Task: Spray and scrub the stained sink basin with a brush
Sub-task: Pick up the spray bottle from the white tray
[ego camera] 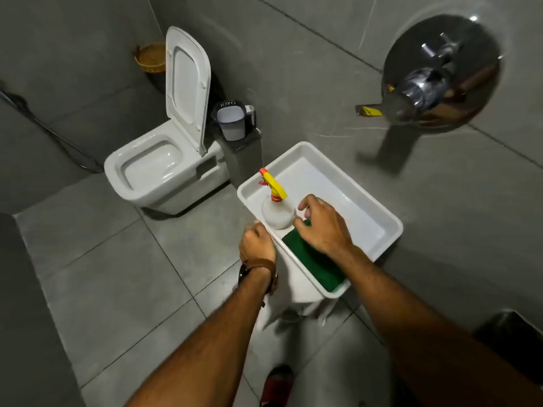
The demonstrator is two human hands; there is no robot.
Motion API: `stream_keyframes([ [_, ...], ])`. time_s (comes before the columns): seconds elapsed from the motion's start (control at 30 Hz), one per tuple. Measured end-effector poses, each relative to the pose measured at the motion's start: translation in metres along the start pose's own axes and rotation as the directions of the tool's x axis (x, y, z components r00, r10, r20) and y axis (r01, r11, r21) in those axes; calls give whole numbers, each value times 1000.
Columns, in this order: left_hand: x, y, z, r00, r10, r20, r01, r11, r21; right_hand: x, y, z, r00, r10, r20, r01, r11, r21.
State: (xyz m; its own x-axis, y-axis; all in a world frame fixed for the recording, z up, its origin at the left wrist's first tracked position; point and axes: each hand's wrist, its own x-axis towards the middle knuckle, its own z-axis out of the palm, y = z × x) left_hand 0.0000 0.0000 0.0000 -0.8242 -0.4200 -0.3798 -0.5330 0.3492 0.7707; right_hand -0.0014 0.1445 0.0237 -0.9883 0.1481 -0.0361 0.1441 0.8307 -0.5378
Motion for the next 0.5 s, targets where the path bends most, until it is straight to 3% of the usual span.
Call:
stream_keyframes([
  [0.13, 15, -18, 29, 975, -184, 123, 193, 979, -70, 31, -10, 38, 989, 115, 96, -143, 917, 372],
  [0.27, 27, -34, 53, 954, -233, 190, 241, 970, -22, 63, -20, 63, 987, 84, 136, -143, 849, 508],
  [0.5, 36, -44, 63, 970, -196, 144, 192, 980, 47, 77, -24, 80, 996, -5, 92, -59, 728, 683],
])
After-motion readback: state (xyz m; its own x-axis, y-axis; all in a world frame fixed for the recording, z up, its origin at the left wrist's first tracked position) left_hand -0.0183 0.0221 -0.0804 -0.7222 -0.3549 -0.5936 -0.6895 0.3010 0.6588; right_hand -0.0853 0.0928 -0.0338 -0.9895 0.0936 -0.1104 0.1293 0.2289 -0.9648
